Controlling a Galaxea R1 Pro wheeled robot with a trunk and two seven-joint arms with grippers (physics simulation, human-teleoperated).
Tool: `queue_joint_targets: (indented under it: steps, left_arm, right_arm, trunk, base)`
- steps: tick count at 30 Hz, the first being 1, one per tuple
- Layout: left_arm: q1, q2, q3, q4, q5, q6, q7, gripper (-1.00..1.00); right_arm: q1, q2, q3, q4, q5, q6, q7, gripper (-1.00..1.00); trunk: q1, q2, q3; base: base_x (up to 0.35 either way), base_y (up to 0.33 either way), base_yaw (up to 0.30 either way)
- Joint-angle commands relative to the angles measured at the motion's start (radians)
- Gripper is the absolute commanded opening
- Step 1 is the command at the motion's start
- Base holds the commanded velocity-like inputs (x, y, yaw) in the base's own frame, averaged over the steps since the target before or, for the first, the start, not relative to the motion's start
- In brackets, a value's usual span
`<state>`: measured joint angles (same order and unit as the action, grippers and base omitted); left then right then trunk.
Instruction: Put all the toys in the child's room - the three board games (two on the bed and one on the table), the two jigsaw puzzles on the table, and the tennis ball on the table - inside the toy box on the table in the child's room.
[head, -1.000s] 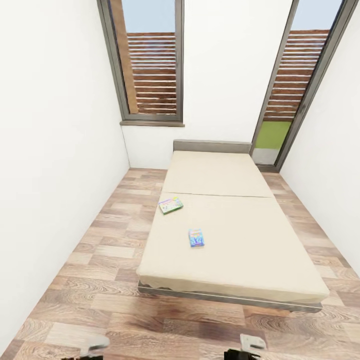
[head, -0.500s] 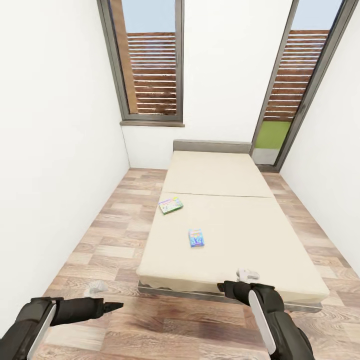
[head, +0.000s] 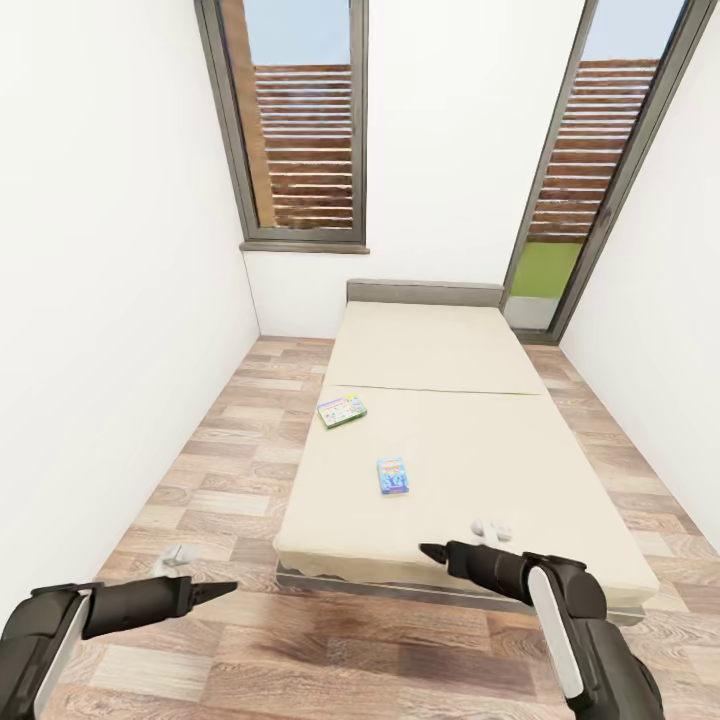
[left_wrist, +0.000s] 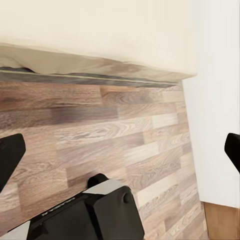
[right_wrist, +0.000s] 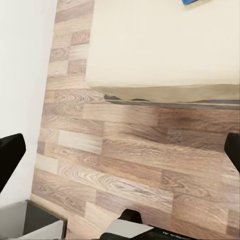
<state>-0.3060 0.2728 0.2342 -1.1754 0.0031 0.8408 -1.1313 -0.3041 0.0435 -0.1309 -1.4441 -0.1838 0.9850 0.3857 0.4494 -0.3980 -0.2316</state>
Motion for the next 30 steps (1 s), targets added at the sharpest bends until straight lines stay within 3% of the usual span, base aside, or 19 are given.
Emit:
queue_joint_targets:
  steps: [1, 9, 16, 20, 30]
  left_arm:
    - [-0.001, 0.000, 0.006, -0.001, 0.000, 0.009, -0.015, 1.00]
    - [-0.001, -0.001, 0.046, -0.001, 0.000, 0.010, -0.050, 1.00]
    - [-0.001, 0.001, 0.064, -0.002, -0.001, 0.009, -0.054, 1.00]
    - [-0.001, 0.000, 0.094, -0.001, -0.003, 0.010, -0.052, 1.00]
    - [-0.001, 0.001, 0.104, -0.001, -0.006, 0.004, -0.050, 1.00]
  right_arm:
    - [-0.001, 0.001, -0.017, -0.001, 0.001, 0.005, 0.039, 1.00]
    - [-0.001, 0.000, -0.064, 0.016, 0.000, -0.009, 0.110, 1.00]
    - [-0.001, 0.001, -0.154, 0.039, -0.001, -0.024, 0.118, 1.00]
    - [0.000, 0.001, -0.165, 0.041, 0.000, -0.025, 0.119, 1.00]
    - [0.000, 0.002, -0.166, 0.042, 0.000, -0.026, 0.117, 1.00]
  trunk:
    - [0.001, -0.002, -0.002]
    - [0.001, -0.002, -0.002]
    - [0.001, -0.002, -0.002]
    - [0.001, -0.002, -0.002]
    - [0.001, -0.002, -0.002]
  base:
    - [0.000, 0.005, 0.000]
    - [0.059, 0.113, 0.000]
    - [0.031, 0.044, 0.000]
    - [0.165, 0.153, 0.000]
    - [0.224, 0.108, 0.000]
